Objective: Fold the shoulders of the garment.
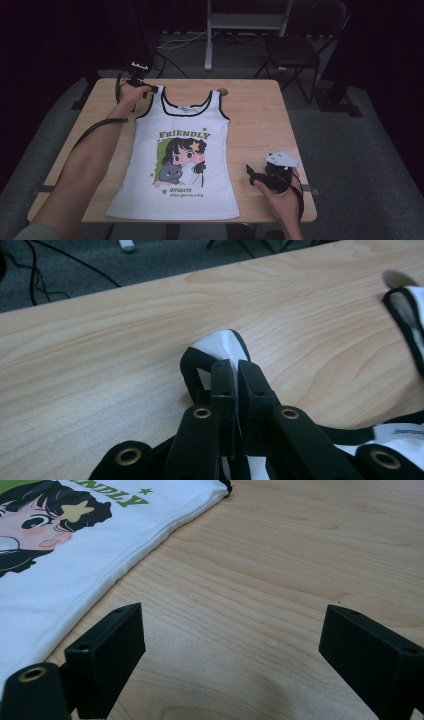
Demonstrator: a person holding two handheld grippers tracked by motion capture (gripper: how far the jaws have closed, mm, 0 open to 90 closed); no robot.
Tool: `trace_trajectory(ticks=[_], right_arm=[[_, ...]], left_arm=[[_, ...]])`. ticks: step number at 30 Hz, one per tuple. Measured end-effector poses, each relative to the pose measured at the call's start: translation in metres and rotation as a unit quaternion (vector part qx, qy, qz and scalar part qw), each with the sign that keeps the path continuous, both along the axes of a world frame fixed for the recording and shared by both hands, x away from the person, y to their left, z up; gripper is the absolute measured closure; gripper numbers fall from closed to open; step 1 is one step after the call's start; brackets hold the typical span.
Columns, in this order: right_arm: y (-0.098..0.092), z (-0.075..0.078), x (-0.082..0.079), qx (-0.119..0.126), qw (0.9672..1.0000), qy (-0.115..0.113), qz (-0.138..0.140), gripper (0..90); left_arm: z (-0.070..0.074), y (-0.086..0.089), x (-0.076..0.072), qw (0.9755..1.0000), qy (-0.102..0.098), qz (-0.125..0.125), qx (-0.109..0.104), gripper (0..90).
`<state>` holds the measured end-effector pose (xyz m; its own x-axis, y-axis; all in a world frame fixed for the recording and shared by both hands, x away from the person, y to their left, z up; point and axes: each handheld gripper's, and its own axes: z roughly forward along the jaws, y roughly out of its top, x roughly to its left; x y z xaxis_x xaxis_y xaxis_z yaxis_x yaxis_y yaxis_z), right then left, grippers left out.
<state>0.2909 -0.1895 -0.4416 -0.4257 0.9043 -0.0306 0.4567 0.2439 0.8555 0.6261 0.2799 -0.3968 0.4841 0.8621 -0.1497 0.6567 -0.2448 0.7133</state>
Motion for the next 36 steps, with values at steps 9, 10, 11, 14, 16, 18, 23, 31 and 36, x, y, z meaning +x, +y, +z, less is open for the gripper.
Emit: trace_trajectory(ticks=[9, 10, 11, 14, 16, 18, 23, 31, 36], right_arm=[[0.001, 0.0, 0.0, -0.003, 1.0, 0.0, 0.004, 10.5], [0.001, 0.0, 0.0, -0.004, 1.0, -0.001, 0.004, 10.5], [0.001, 0.0, 0.0, -0.004, 1.0, -0.001, 0.004, 10.5], [0.001, 0.0, 0.0, -0.006, 1.0, 0.0, 0.004, 10.5], [0.001, 0.0, 0.0, -0.008, 0.9999, -0.001, 0.007, 10.5], [0.002, 0.0, 0.0, -0.009, 0.9999, 0.0, 0.007, 10.6], [0.002, 0.0, 0.0, -0.009, 0.9999, 0.0, 0.009, 10.5], [0.003, 0.0, 0.0, -0.015, 0.9998, -0.001, 0.015, 10.6], [0.004, 0.0, 0.0, -0.019, 0.9997, 0.0, 0.017, 10.5]], left_arm=[[0.013, -0.001, -0.009, 0.9998, -0.013, -0.002, -0.016, 86.3], [0.014, -0.002, -0.01, 0.9997, -0.013, -0.001, -0.022, 86.3], [0.015, -0.003, -0.012, 0.9996, -0.013, -0.002, -0.025, 86.3], [0.017, -0.007, -0.015, 0.9993, -0.016, -0.006, -0.033, 86.3], [0.019, -0.008, -0.018, 0.999, -0.017, -0.01, -0.041, 86.3], [0.021, -0.01, -0.02, 0.9987, -0.017, -0.014, -0.045, 86.4], [0.026, -0.013, -0.028, 0.9983, -0.023, -0.022, -0.049, 86.4], [0.033, -0.007, -0.052, 0.9957, -0.025, -0.044, -0.078, 86.4], [0.034, -0.005, -0.064, 0.993, -0.027, -0.05, -0.104, 86.4]])
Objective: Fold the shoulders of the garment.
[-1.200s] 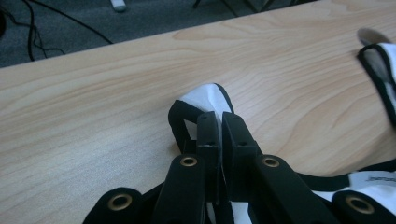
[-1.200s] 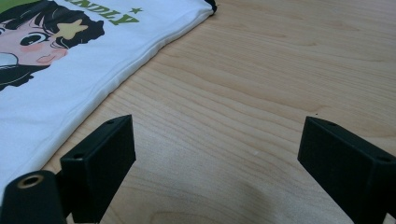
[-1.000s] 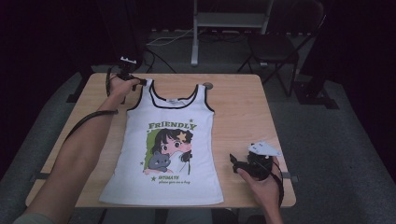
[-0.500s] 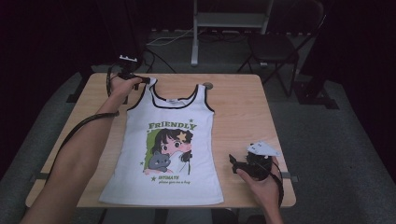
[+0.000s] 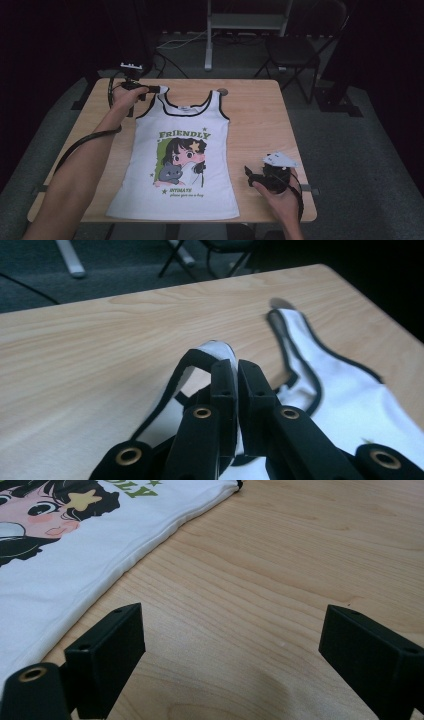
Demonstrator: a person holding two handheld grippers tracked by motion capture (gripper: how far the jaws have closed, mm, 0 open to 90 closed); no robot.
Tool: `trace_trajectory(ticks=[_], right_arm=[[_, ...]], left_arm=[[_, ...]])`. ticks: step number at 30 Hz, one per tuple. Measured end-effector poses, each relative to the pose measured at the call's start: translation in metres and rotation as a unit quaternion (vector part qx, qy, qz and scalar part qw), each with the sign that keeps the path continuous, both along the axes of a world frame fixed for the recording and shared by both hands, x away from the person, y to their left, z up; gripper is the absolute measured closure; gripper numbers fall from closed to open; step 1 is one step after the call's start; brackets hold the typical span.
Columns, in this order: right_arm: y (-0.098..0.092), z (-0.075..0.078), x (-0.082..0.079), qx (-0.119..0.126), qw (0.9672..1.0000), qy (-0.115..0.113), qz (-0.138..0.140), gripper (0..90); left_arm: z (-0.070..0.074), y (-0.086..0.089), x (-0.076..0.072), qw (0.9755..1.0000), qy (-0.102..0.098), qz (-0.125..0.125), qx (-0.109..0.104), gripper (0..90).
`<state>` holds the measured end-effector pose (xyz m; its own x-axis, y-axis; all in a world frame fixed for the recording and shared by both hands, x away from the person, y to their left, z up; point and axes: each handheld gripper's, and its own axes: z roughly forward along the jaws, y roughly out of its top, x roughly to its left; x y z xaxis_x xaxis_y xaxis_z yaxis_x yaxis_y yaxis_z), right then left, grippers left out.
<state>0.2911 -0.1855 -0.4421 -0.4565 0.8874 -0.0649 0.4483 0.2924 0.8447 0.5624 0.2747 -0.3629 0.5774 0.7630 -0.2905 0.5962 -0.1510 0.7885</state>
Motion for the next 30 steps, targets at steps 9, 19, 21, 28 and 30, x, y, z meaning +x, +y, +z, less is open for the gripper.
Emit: trace_trajectory(ticks=[9, 19, 21, 28, 30], right_arm=[[0.001, 0.0, -0.001, -0.003, 1.0, 0.0, 0.004, 10.5], [0.002, 0.0, -0.001, -0.011, 0.9999, -0.001, 0.008, 10.6], [0.003, 0.0, -0.001, -0.013, 0.9999, 0.0, 0.009, 10.5], [0.004, -0.001, -0.002, -0.019, 0.9998, 0.001, 0.01, 10.5], [0.005, -0.001, -0.002, -0.019, 0.9998, 0.001, 0.01, 10.5]], left_arm=[[0.0, 0.0, -0.021, 0.9995, -0.01, -0.013, -0.025, 86.4], [0.001, -0.007, -0.056, 0.9994, -0.032, -0.013, -0.001, 86.1], [0.001, -0.008, -0.064, 0.9992, -0.039, -0.005, 0.01, 86.0], [-0.009, -0.013, -0.093, 0.9991, -0.039, -0.013, 0.01, 85.8], [-0.012, -0.013, -0.097, 0.999, -0.04, -0.019, 0.012, 85.8]])
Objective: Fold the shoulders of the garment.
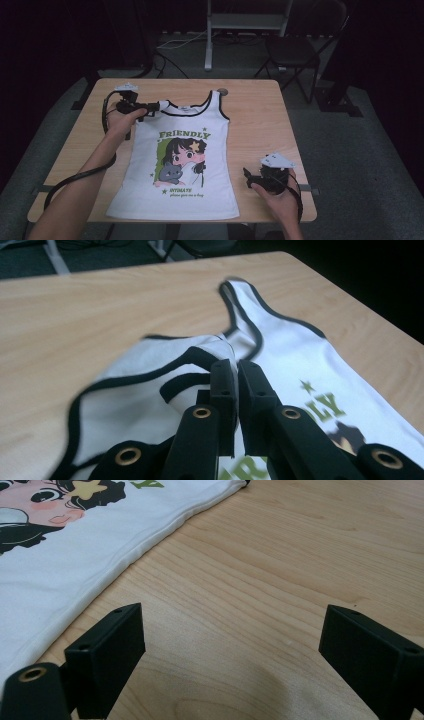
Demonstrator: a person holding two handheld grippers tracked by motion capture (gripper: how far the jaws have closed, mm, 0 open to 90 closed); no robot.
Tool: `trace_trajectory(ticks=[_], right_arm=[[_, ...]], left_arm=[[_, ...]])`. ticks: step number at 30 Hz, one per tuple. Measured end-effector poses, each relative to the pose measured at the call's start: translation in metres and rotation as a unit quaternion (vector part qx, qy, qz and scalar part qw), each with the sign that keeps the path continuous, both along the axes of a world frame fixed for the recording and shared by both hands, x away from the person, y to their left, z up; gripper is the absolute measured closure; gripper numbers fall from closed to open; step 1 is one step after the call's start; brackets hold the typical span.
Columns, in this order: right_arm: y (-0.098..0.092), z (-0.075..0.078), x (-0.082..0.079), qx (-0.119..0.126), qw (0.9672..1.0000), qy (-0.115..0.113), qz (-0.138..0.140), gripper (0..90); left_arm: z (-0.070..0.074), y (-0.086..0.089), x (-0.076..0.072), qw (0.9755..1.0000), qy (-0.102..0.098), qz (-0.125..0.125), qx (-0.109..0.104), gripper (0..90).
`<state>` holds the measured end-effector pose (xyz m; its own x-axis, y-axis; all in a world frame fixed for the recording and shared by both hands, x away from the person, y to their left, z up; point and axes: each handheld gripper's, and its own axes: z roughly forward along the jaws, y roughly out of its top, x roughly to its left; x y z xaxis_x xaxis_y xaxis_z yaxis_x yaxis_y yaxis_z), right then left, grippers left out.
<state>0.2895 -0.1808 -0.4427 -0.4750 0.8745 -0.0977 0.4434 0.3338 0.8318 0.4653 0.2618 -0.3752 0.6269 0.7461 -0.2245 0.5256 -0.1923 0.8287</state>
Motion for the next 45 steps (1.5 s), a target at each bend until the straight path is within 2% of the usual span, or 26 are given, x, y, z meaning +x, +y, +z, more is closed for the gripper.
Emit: trace_trajectory(ticks=[6, 11, 13, 17, 26, 34, 36, 40, 43, 45], right_arm=[[0.001, 0.0, 0.0, -0.005, 1.0, 0.0, 0.0, 10.5], [0.002, 0.0, 0.0, -0.007, 1.0, 0.001, 0.001, 10.5], [0.001, 0.0, 0.0, -0.007, 1.0, 0.001, 0.001, 10.5], [0.002, 0.0, 0.0, -0.009, 1.0, 0.001, 0.001, 10.5], [0.003, 0.0, 0.0, -0.011, 0.9999, 0.002, 0.002, 10.5], [0.003, 0.0, 0.0, -0.013, 0.9999, 0.003, 0.003, 10.5], [0.003, 0.0, 0.0, -0.013, 0.9999, 0.003, 0.004, 10.5], [0.003, -0.001, 0.0, -0.014, 0.9999, 0.003, 0.004, 10.5], [0.004, -0.001, 0.0, -0.015, 0.9999, 0.003, 0.005, 10.5], [0.004, -0.001, 0.0, -0.017, 0.9998, 0.004, 0.005, 10.5]], left_arm=[[-0.014, 0.002, -0.019, 0.9997, 0.006, -0.024, -0.009, 85.5], [-0.022, 0.005, -0.03, 0.9995, 0.003, -0.03, 0.003, 84.9], [-0.025, 0.006, -0.034, 0.9996, 0.005, -0.028, 0.0, 85.4], [-0.033, 0.002, -0.045, 0.9989, 0.008, -0.045, 0.012, 85.4], [-0.037, -0.005, -0.061, 0.9977, -0.001, -0.066, 0.016, 85.2], [-0.049, -0.003, -0.068, 0.9963, 0.011, -0.08, 0.028, 82.0], [-0.049, -0.002, -0.069, 0.9967, 0.001, -0.076, 0.03, 76.1], [-0.04, -0.002, -0.068, 0.9958, -0.032, -0.068, 0.053, 62.4], [-0.031, -0.007, -0.067, 0.9925, -0.055, -0.079, 0.076, 55.2], [-0.026, -0.015, -0.066, 0.9885, -0.067, -0.091, 0.101, 52.6]])
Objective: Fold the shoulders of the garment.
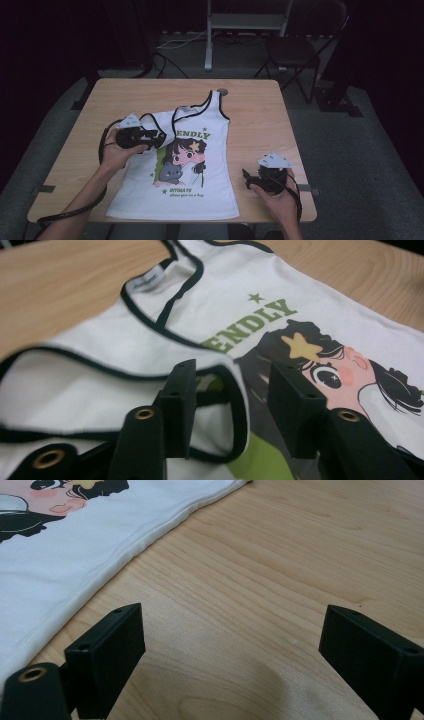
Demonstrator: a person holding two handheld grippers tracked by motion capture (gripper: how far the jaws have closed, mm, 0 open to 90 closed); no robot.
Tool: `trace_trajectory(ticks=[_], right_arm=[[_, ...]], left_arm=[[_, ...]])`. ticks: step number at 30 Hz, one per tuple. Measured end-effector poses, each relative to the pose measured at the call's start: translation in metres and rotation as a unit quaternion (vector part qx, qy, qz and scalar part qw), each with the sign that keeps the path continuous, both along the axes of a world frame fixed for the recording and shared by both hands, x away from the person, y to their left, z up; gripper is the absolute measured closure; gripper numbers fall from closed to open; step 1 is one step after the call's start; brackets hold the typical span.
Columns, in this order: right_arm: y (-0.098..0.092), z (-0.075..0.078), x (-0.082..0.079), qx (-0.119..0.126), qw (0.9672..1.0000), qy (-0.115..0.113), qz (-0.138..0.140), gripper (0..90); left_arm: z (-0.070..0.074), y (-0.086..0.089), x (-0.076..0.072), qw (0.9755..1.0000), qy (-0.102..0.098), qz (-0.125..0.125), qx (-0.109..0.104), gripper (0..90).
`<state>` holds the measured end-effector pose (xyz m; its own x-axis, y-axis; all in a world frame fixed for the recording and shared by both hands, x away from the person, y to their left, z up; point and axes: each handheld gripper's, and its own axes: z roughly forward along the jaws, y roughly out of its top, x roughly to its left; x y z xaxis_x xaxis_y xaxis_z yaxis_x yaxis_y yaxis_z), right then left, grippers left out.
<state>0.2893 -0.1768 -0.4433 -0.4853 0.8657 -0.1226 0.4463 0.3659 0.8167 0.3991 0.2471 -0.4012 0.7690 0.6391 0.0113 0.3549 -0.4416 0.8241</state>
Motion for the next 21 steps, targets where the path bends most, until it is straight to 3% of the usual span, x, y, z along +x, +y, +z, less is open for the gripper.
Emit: trace_trajectory(ticks=[2, 7, 13, 14, 15, 16, 18, 21], right_arm=[[0.0, 0.0, 0.0, -0.002, 1.0, 0.0, 0.0, 10.5], [0.0, 0.0, 0.0, 0.0, 1.0, -0.001, 0.0, 10.5], [0.0, 0.0, 0.0, -0.002, 1.0, 0.0, 0.002, 10.5], [0.0, 0.0, 0.0, -0.002, 1.0, -0.001, 0.002, 10.5], [0.0, 0.0, 0.0, -0.002, 1.0, -0.001, 0.002, 10.5], [0.0, 0.0, -0.001, -0.001, 1.0, 0.0, 0.001, 10.5], [0.001, 0.0, 0.0, -0.001, 1.0, 0.0, 0.001, 10.5], [0.001, 0.0, 0.0, -0.003, 1.0, 0.0, 0.002, 10.5]], left_arm=[[0.004, -0.008, 0.003, 0.9994, -0.01, -0.014, 0.03, 51.1], [0.002, -0.027, 0.011, 0.9964, -0.015, -0.033, 0.076, 51.1], [-0.008, -0.037, 0.02, 0.9899, -0.021, -0.037, 0.135, 51.3], [-0.01, -0.038, 0.022, 0.9879, -0.023, -0.041, 0.148, 52.7], [-0.01, -0.038, 0.022, 0.9879, -0.023, -0.041, 0.148, 60.7], [-0.011, -0.039, 0.023, 0.9867, -0.024, -0.042, 0.155, 60.7], [-0.011, -0.039, 0.025, 0.9856, -0.025, -0.046, 0.161, 71.1], [-0.011, -0.039, 0.027, 0.9868, -0.025, -0.044, 0.154, 81.9]])
